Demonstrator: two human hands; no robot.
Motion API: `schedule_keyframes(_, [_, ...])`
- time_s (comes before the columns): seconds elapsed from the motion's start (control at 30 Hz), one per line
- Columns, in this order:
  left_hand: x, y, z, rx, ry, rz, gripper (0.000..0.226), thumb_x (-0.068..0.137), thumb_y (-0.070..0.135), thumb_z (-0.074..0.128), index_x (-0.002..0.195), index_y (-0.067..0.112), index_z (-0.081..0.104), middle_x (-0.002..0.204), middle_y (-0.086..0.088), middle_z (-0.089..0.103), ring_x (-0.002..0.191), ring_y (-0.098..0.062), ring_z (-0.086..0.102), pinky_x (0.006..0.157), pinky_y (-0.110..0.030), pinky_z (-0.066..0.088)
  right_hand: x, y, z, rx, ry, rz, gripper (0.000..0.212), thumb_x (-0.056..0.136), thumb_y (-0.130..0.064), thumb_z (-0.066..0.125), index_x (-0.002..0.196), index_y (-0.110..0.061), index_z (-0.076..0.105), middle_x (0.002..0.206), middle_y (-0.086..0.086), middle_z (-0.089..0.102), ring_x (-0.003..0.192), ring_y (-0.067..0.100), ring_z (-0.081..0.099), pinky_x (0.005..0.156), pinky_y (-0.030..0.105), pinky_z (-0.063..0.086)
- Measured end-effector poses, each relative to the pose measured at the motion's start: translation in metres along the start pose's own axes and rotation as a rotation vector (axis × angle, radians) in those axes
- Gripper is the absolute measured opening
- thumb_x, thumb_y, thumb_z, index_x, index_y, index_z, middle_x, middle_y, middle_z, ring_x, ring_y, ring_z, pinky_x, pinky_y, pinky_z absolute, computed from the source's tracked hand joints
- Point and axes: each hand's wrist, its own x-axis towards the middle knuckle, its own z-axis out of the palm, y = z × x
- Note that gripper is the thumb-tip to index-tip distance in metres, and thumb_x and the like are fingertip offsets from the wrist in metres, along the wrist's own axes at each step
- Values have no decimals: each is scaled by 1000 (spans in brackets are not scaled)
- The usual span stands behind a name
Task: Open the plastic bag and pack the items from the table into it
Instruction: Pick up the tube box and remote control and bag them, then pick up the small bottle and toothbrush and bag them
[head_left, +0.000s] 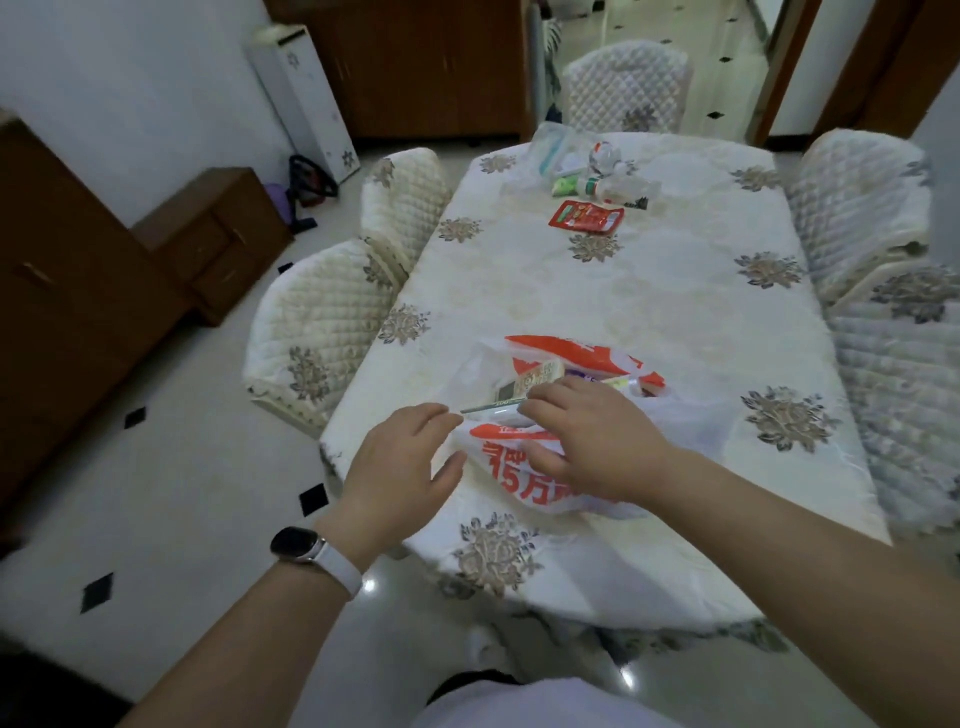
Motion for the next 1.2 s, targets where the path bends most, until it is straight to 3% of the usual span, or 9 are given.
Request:
schedule_keyframes(0.33, [-39, -78, -30, 70, 96, -24, 43, 89, 39, 51, 118, 12, 68, 123, -8, 66, 109, -28, 63, 87, -41, 51, 64, -72, 7, -65, -41, -93, 50, 93, -53, 38, 116, -17, 64, 120, 3, 64, 108, 27, 58, 84, 44, 51])
schedule_keyframes(0.73, [-142, -331, -85, 90, 170, -262, 45, 89, 41, 50, 122, 14, 66, 126, -8, 63, 113, -30, 60, 93, -44, 49, 256, -268, 90, -105, -25, -260, 47, 90, -51, 45, 115, -16, 65, 117, 3, 65, 107, 28, 60, 81, 38, 50])
schedule_keyframes(0.87, [-172, -387, -110, 106, 211, -296, 44, 89, 40, 49, 118, 13, 68, 122, -8, 66, 111, -29, 62, 92, -42, 49, 307, -324, 111, -74, -62, -299, 51, 91, -54, 43, 123, -18, 61, 125, 2, 62, 113, 27, 57, 88, 41, 50])
schedule_keyframes(1.2, [-203, -497, -132, 123, 220, -464, 44, 90, 40, 48, 121, 14, 66, 124, -7, 64, 114, -27, 58, 94, -41, 47, 421, -395, 165, -25, -80, -474, 51, 90, -52, 44, 121, -17, 62, 126, 3, 62, 115, 27, 57, 88, 40, 50])
